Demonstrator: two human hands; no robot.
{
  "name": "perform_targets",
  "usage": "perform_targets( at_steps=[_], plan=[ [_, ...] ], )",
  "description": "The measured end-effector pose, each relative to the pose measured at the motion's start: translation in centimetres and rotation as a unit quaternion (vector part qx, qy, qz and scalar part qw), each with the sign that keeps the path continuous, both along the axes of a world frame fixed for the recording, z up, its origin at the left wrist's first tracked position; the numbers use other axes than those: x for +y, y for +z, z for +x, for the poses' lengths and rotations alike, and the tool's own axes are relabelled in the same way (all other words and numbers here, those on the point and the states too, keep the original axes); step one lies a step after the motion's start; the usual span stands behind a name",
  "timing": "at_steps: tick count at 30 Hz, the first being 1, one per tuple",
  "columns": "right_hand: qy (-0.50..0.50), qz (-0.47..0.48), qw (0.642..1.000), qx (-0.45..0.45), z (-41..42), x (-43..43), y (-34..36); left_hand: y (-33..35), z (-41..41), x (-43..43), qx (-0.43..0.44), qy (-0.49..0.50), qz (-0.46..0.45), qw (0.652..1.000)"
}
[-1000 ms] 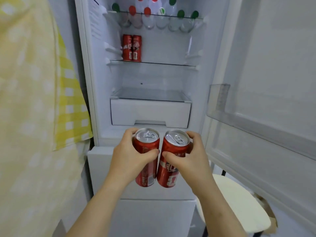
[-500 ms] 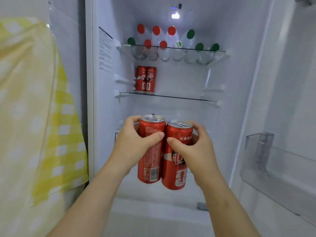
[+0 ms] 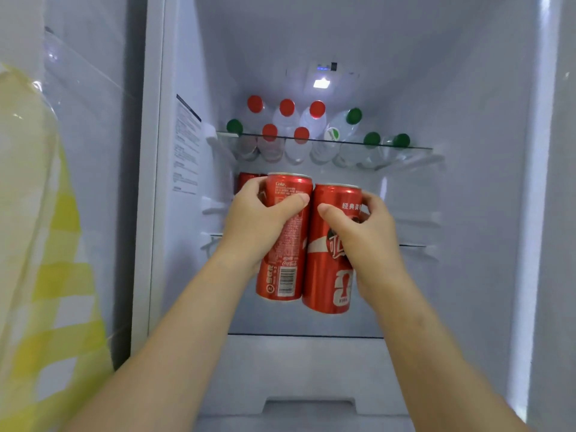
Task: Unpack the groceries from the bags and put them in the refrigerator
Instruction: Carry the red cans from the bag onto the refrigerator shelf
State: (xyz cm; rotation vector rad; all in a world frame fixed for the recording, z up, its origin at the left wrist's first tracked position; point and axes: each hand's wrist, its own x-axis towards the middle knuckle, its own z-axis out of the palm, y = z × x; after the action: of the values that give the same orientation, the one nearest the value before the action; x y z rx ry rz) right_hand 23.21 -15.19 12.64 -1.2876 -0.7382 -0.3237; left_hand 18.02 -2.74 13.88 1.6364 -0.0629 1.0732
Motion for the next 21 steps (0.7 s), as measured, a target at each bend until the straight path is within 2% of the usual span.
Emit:
perform_targets(
  at_steps=[5,11,21],
  plan=[
    [-0.022,0.009,1.000,-0.016,2.7,2.7,3.0,2.9,3.0,2.0,-0.001,-0.026,-0.023,0.999],
    [-0.033,-0.004,0.999,-0.035,6.3,4.9,5.8,5.3,6.5,3.7,-0.016,-0.012,-0.046,0.999],
    [-0.034,-0.009,0.999,-0.029,12.2,7.6,6.5,5.9,11.1,5.5,-0.006,0.008,-0.045,0.999]
  ],
)
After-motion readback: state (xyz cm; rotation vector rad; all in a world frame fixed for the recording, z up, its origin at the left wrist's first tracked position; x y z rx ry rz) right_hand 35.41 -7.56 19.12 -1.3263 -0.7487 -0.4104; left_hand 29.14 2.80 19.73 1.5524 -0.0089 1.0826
